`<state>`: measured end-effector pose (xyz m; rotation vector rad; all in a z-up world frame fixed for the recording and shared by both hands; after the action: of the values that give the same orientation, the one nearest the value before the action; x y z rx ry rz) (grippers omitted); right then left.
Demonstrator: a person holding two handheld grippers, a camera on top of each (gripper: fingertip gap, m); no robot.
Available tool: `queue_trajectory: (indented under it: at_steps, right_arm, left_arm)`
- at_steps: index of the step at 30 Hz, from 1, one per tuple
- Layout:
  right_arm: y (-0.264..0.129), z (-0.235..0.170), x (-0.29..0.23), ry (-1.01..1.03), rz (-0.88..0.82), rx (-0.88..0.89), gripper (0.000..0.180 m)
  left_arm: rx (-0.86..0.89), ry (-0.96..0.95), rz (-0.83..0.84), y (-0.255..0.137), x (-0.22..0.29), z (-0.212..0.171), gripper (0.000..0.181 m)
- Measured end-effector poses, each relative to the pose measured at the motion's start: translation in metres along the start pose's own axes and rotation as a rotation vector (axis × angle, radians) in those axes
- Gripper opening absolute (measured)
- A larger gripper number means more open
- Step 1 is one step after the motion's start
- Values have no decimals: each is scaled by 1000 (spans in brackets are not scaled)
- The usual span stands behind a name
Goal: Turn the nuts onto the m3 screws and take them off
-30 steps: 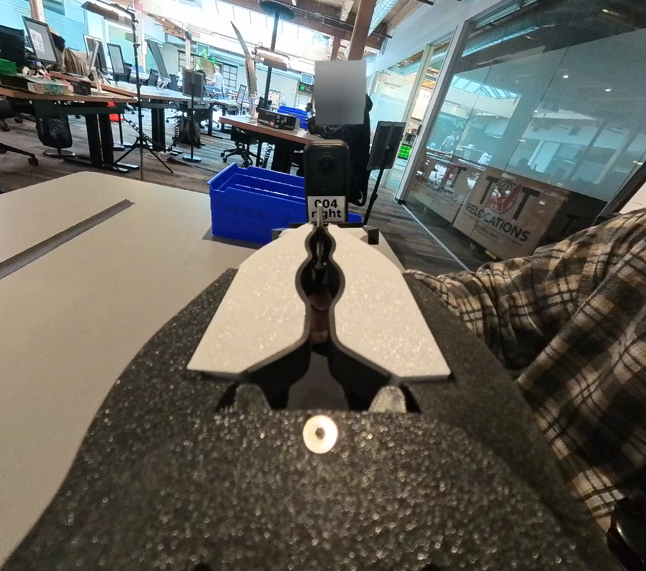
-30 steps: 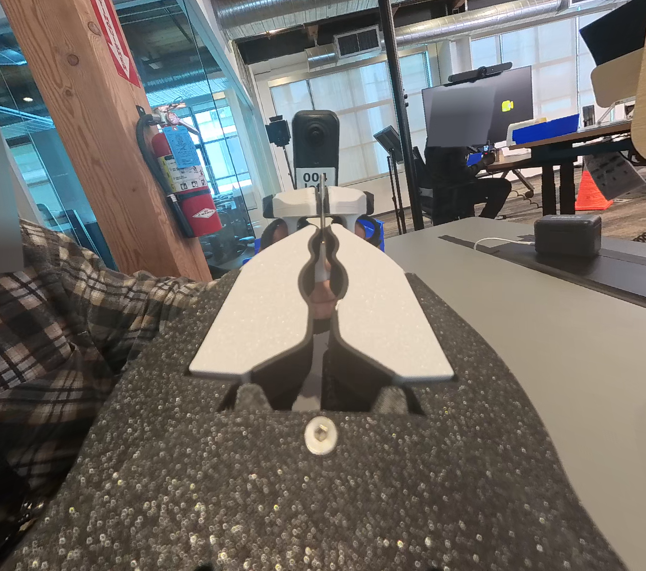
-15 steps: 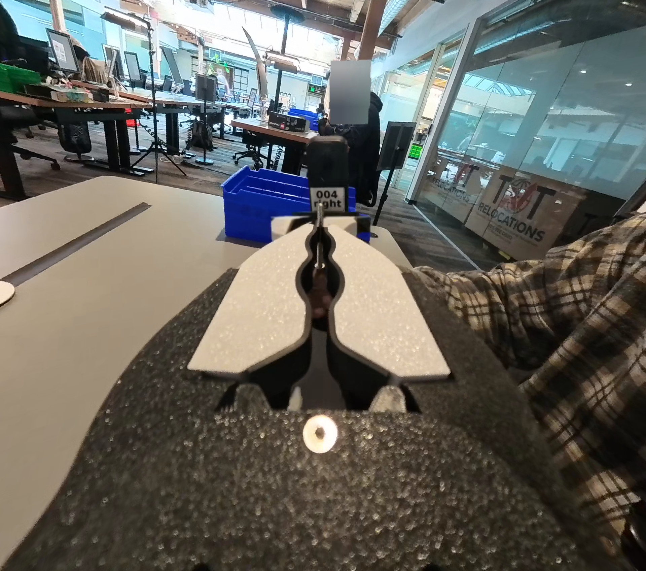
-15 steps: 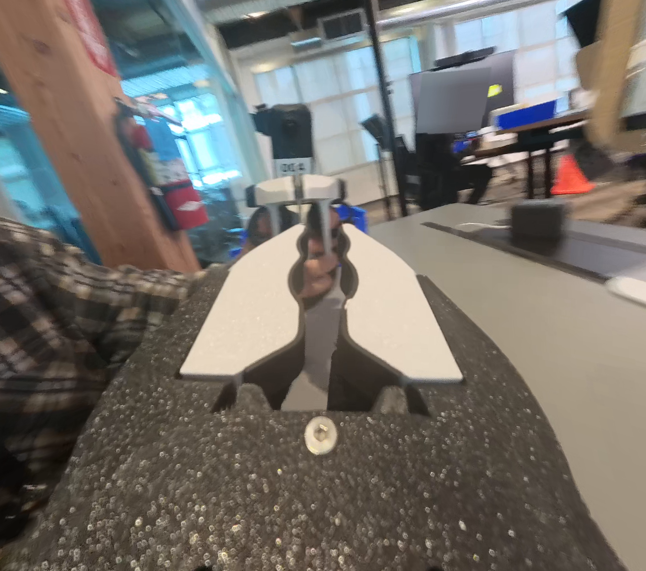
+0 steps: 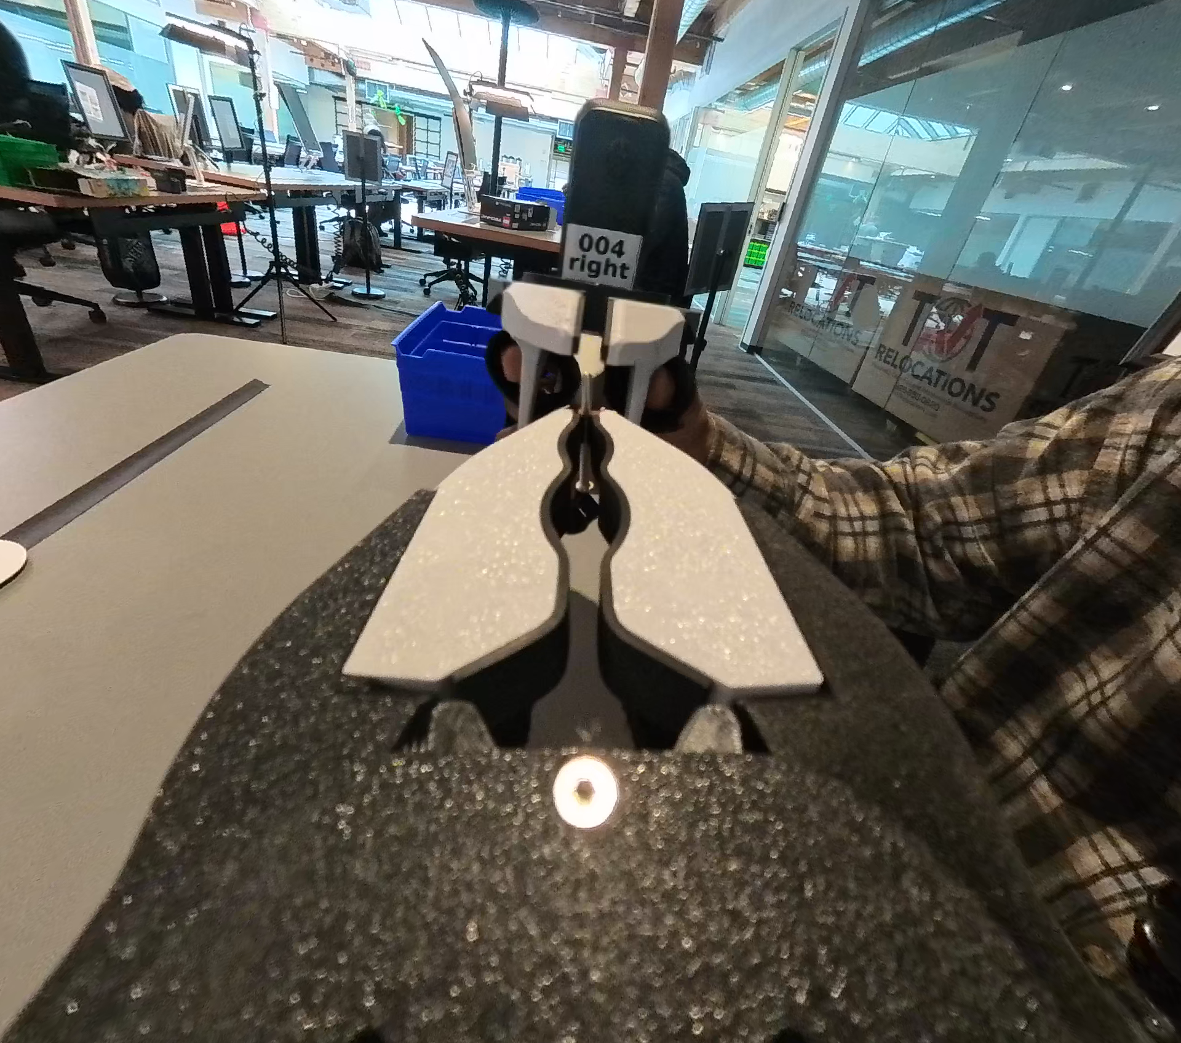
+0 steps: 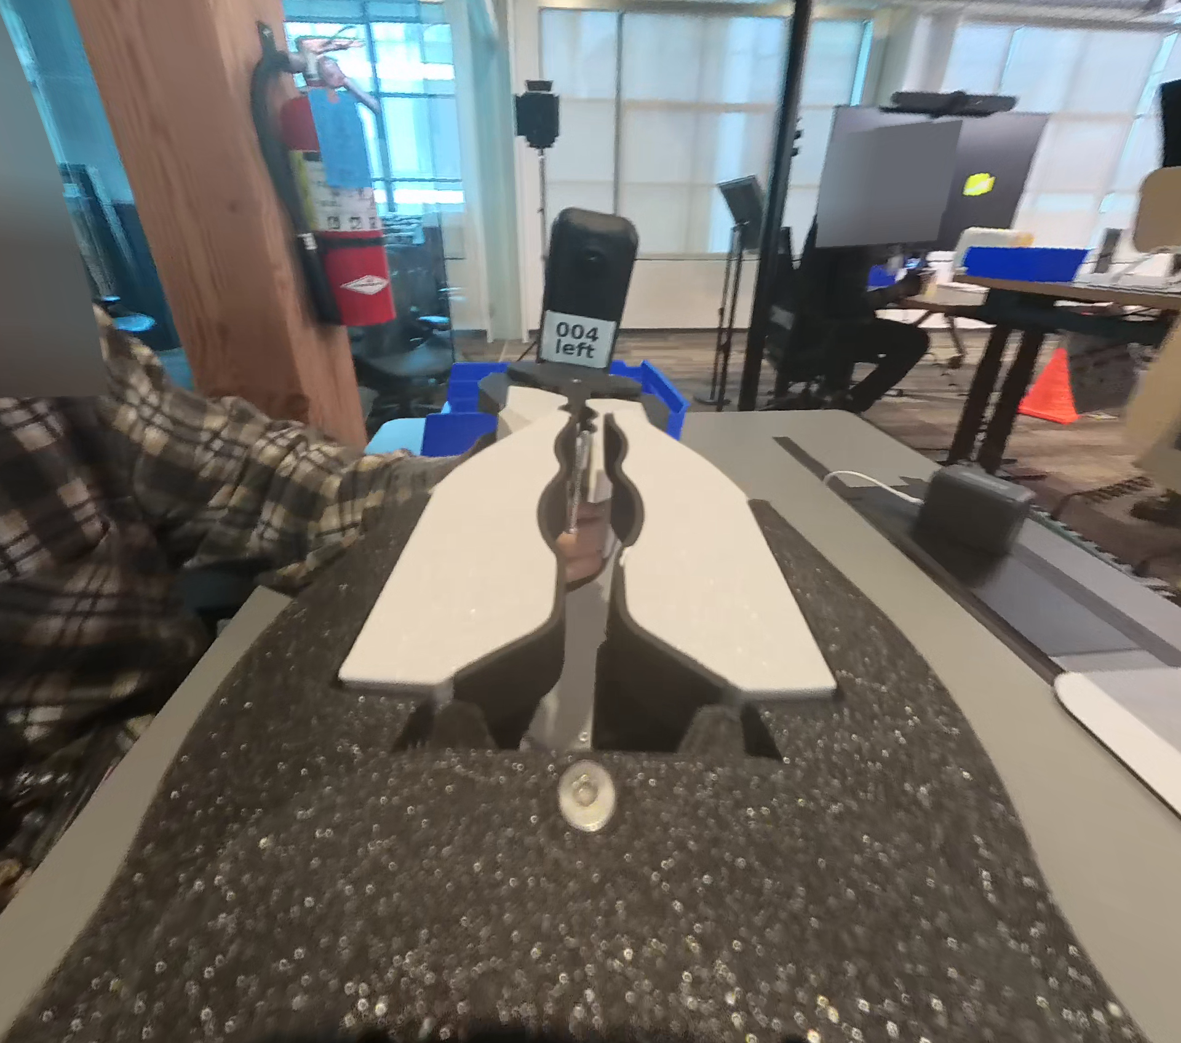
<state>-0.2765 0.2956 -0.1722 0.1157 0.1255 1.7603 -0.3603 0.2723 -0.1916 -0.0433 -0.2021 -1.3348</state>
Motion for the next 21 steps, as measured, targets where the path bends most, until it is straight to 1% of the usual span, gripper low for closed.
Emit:
queue_trajectory:
  at_steps: [11, 21]
  right_arm:
    - [5, -6, -2, 7, 29, -48, 7]
    - [5, -8, -3, -1, 39, -59, 2]
  left_arm:
    - [-15, -3, -11, 3, 1, -3, 1]
    - [-13, -9, -20, 3, 1, -3, 2]
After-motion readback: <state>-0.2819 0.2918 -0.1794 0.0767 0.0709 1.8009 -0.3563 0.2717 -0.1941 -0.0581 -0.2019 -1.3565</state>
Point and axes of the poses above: each gripper's, where its closed fingertips meet, y out along the fingers, z out of its top, x = y × z across the jaws, the point moved 5 cm from there along -y, back along the fingers, and after that the axes turned 1 degree about -x, right-handed, at the moved point
